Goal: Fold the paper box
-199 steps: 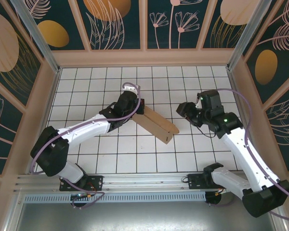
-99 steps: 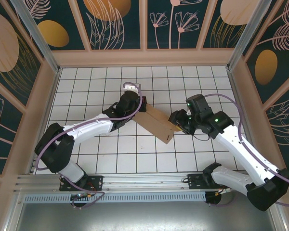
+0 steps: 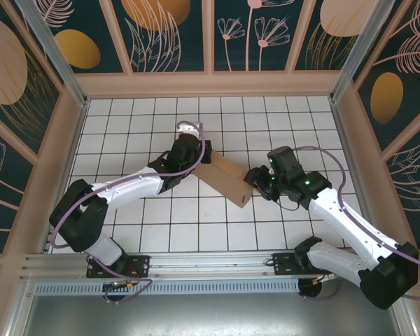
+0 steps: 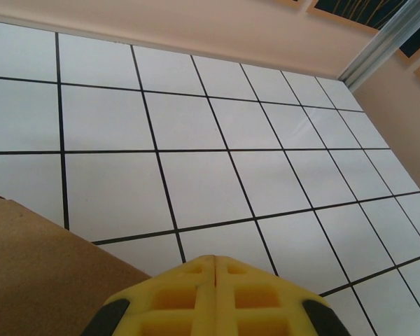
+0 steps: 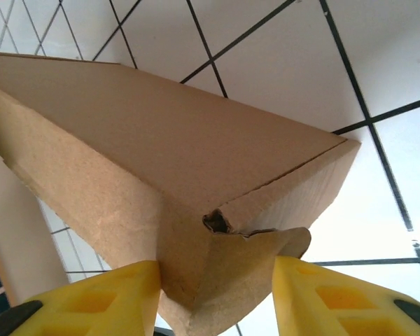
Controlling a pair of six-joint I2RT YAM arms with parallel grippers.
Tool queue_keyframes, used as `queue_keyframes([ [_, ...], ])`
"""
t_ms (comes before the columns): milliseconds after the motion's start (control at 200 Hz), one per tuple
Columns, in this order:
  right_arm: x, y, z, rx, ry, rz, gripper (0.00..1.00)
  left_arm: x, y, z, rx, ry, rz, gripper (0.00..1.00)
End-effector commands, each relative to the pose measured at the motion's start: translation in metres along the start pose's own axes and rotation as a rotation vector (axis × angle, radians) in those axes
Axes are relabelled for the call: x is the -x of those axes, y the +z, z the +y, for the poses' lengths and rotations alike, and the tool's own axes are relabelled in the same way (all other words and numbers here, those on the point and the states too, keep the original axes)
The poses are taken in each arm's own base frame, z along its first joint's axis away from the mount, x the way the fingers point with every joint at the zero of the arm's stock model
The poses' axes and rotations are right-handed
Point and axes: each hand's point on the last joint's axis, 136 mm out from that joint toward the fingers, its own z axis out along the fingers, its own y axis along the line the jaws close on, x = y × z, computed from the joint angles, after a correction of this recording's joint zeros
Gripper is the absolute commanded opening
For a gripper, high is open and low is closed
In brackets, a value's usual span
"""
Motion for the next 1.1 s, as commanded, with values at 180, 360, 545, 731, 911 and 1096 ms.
queue_keyframes([
  [180,0.01,0.022,-0.007,-0.004,-0.002,-0.046,0.32,-0.045,-0.001,0.02,0.04,-0.019,0.142,0.0],
  [360,0.031,0.033,-0.005,0.008,-0.042,-0.029,0.34,-0.041,-0.003,0.021,0.063,-0.009,0.141,0.0],
  [545,0.058,0.046,0.001,0.116,-0.043,0.015,0.34,-0.042,0.002,0.023,0.09,-0.012,0.159,0.0],
  [731,0.07,0.052,0.013,0.14,-0.113,0.045,0.35,-0.037,0.005,0.025,0.113,-0.013,0.158,0.0],
  [911,0.084,0.049,0.015,0.138,-0.128,0.029,0.35,-0.032,0.014,0.034,0.142,-0.024,0.172,0.0],
  [1096,0.127,-0.003,0.039,0.049,-0.301,-0.203,0.48,-0.029,0.015,0.031,0.126,-0.043,0.173,0.0],
])
